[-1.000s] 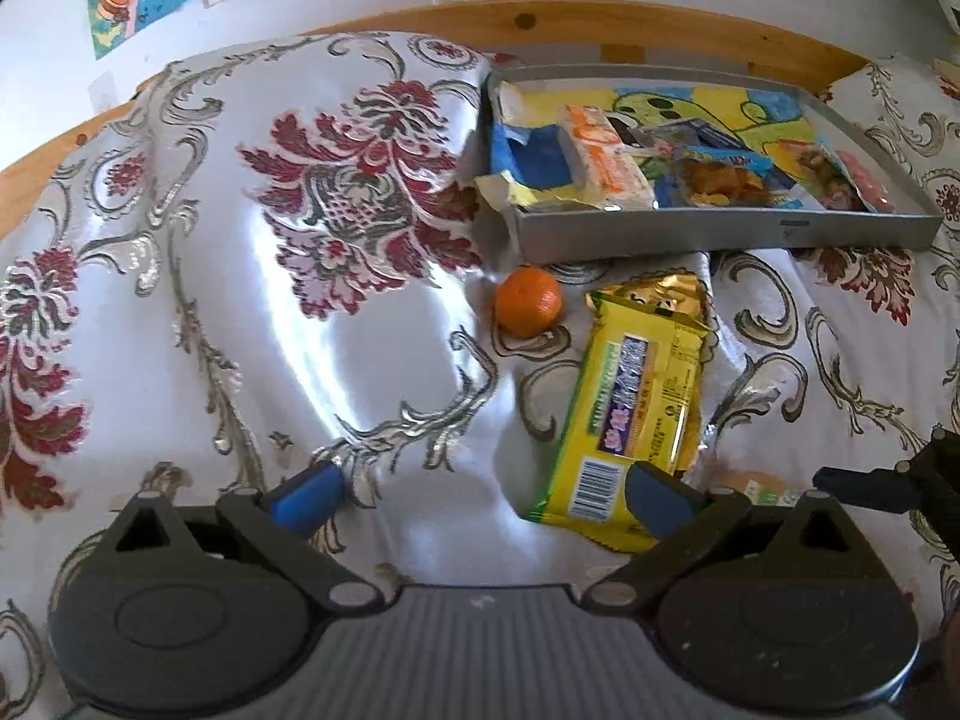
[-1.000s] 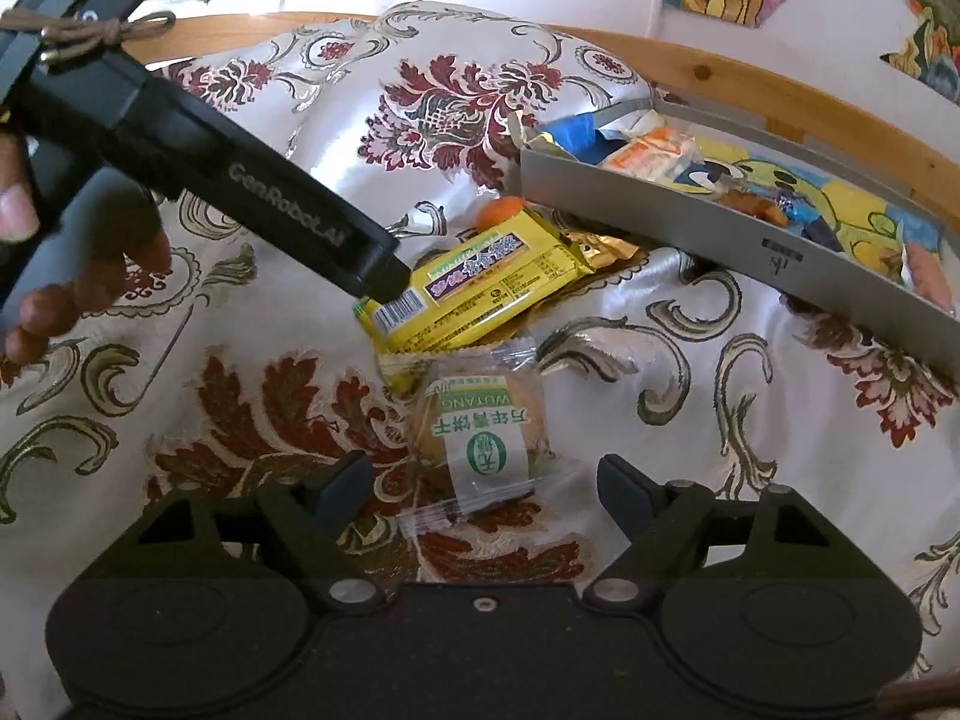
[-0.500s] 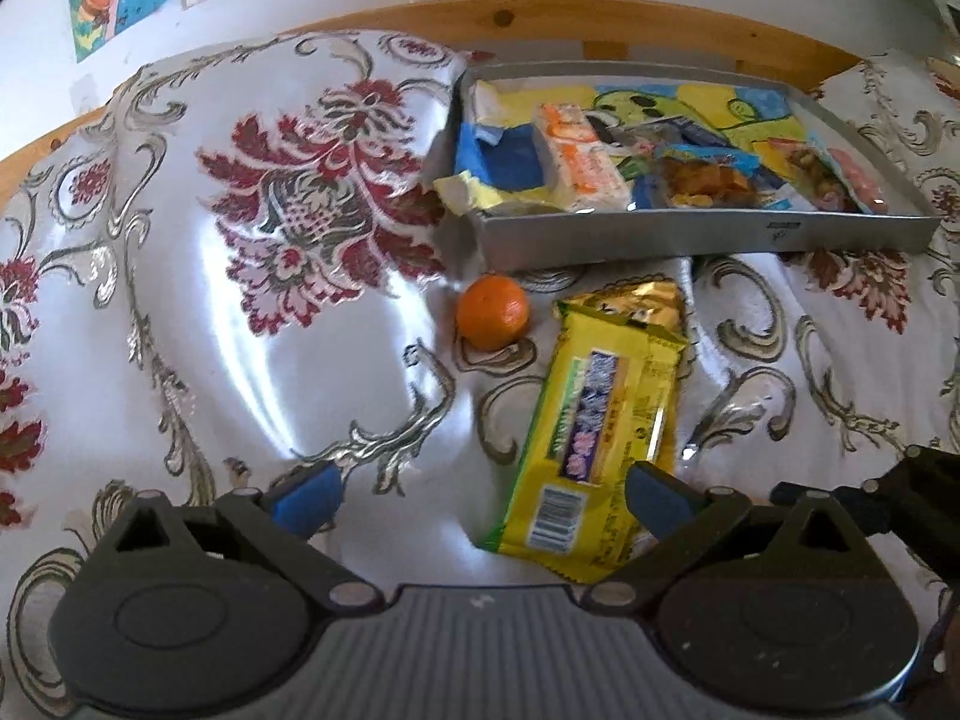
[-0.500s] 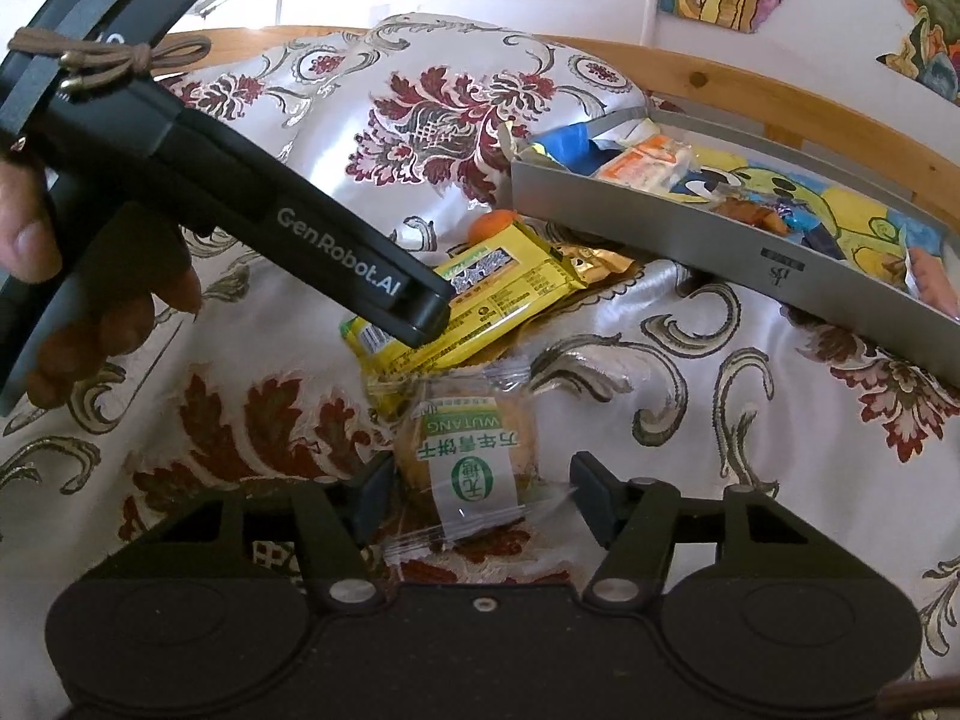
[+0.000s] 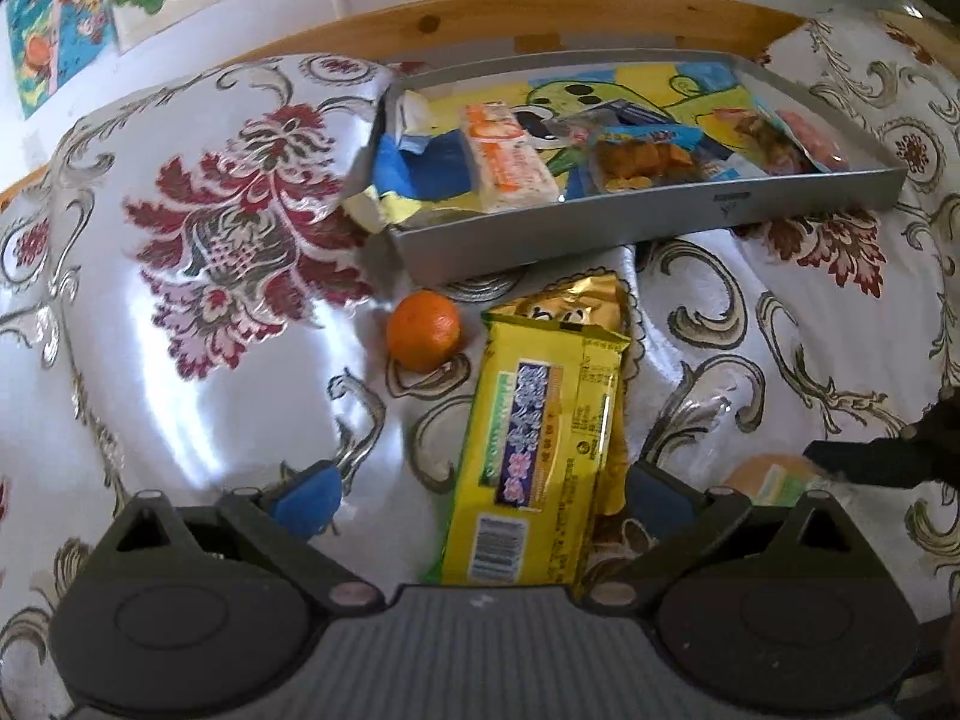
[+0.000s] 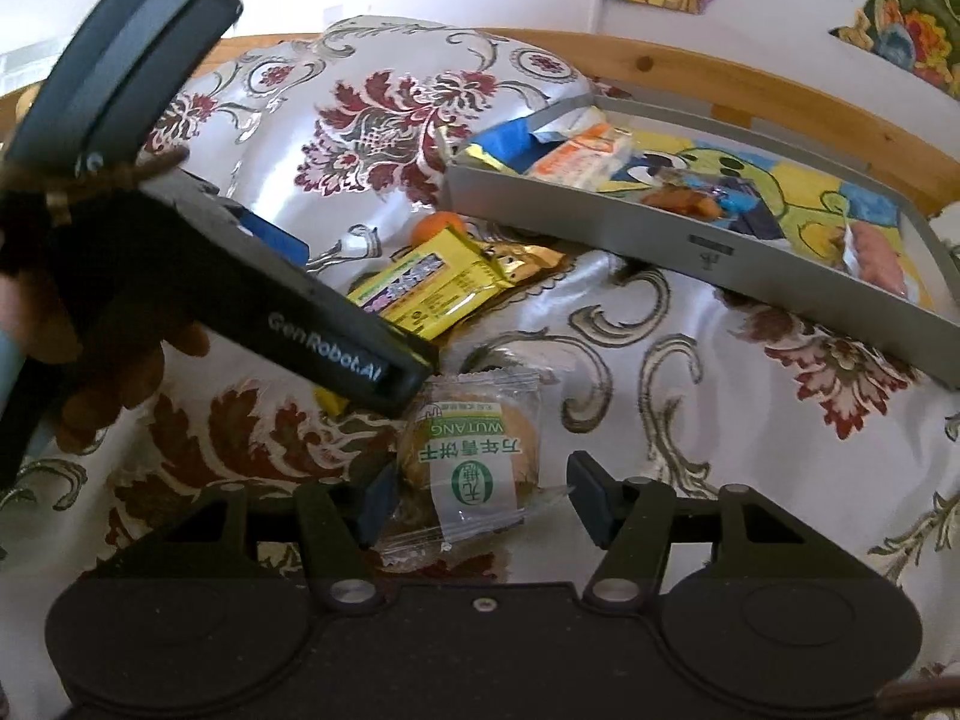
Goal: Organize snacks
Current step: 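Move the right tool over the wrapped bread roll while the left tool approaches the yellow wafer bar, then close the right tool on the bread roll while the left tool closes on the wafer bar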
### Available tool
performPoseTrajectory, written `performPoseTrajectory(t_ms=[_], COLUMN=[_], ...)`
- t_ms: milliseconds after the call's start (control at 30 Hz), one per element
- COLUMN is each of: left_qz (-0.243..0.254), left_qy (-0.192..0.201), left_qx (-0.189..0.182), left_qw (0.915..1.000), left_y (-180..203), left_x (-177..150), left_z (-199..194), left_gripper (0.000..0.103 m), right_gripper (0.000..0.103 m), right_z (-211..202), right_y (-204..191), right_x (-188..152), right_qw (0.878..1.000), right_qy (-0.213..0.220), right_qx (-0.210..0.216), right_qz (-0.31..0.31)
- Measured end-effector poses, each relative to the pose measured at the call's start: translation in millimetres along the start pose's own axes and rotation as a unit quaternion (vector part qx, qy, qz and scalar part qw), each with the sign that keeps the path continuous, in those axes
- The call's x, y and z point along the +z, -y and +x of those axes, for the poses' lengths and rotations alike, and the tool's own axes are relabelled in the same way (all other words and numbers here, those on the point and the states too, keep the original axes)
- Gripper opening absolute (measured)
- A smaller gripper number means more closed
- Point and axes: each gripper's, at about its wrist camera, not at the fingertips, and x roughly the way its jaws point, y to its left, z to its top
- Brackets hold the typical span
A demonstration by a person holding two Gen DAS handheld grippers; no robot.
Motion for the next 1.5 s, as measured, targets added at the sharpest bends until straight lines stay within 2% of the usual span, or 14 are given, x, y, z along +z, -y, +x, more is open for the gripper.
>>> performPoseTrajectory(t_ms=[300,600,833,1100,1500], left_qz=[0.002,0.001,-0.018,-0.028,-0.044], left_qy=[0.0,-0.015,-0.025,-0.029,-0.033], left_qx=[0.015,-0.009,-0.027,-0.038,-0.035], left_qw=[0.9999,0.9999,0.9992,0.9984,0.9979], left_y=[14,13,6,3,0], left_x=[3,3,3,1,-4], left_z=[5,7,12,12,4], left_gripper=[0.101,0.083,0.077,0.066,0.058], right_gripper=[0.062,0.062,0.062,0.063,0.067], right_z=[-5,-3,0,1,5], right_y=[8,12,10,10,6], right_x=[-1,-4,-5,-6,-5], right_qw=[1.0,0.999,0.999,0.999,0.999], right_qy=[-0.015,-0.025,-0.027,-0.026,-0.026], right_qx=[-0.015,-0.018,-0.018,-0.017,-0.019], right_qz=[0.003,0.012,0.01,0.008,-0.003])
